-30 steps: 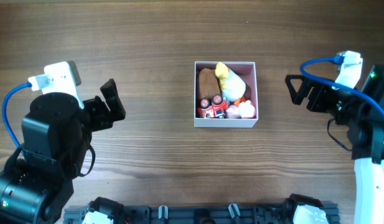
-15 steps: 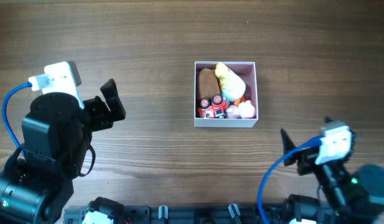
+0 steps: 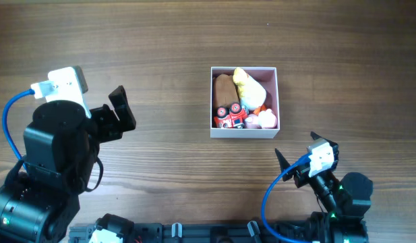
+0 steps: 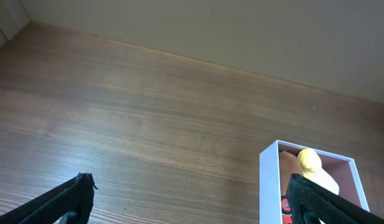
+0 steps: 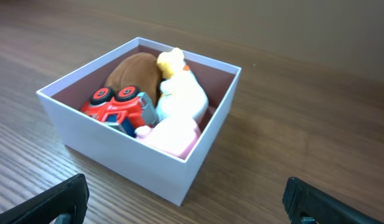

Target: Pack container

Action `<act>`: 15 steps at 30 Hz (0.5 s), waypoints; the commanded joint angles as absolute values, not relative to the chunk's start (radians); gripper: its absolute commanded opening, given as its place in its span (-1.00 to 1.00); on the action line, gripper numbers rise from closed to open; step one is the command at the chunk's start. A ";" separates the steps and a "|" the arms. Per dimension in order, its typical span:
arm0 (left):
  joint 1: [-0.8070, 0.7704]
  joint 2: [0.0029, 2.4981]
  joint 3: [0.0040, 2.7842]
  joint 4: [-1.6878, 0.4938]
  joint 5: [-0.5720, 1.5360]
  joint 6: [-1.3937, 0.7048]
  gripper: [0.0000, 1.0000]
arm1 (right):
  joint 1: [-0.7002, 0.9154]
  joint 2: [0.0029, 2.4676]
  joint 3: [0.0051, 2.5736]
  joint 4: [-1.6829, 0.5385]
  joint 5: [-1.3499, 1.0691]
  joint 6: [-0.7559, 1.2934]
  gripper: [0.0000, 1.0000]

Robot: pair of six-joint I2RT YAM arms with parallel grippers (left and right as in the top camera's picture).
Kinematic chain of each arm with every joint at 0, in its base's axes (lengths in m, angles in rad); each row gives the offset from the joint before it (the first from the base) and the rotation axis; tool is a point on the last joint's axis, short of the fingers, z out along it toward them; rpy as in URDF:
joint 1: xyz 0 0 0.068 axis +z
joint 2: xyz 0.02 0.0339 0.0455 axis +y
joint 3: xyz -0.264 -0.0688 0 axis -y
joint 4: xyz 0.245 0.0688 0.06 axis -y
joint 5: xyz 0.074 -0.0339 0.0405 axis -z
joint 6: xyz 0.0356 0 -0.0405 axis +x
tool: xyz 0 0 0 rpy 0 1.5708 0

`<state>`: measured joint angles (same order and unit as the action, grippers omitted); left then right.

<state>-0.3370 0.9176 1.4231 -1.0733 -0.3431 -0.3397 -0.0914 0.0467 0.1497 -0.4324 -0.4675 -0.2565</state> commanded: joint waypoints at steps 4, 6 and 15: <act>-0.329 0.916 1.422 -1.071 -0.349 -0.352 0.99 | -0.081 0.004 0.140 -0.419 -0.484 -0.262 1.00; -0.329 0.916 1.422 -1.070 -0.349 -0.353 1.00 | -0.081 0.004 0.140 -0.419 -0.484 -0.262 0.99; -0.329 0.916 1.422 -1.071 -0.349 -0.353 0.99 | -0.081 0.007 0.140 -0.419 -0.484 -0.262 0.99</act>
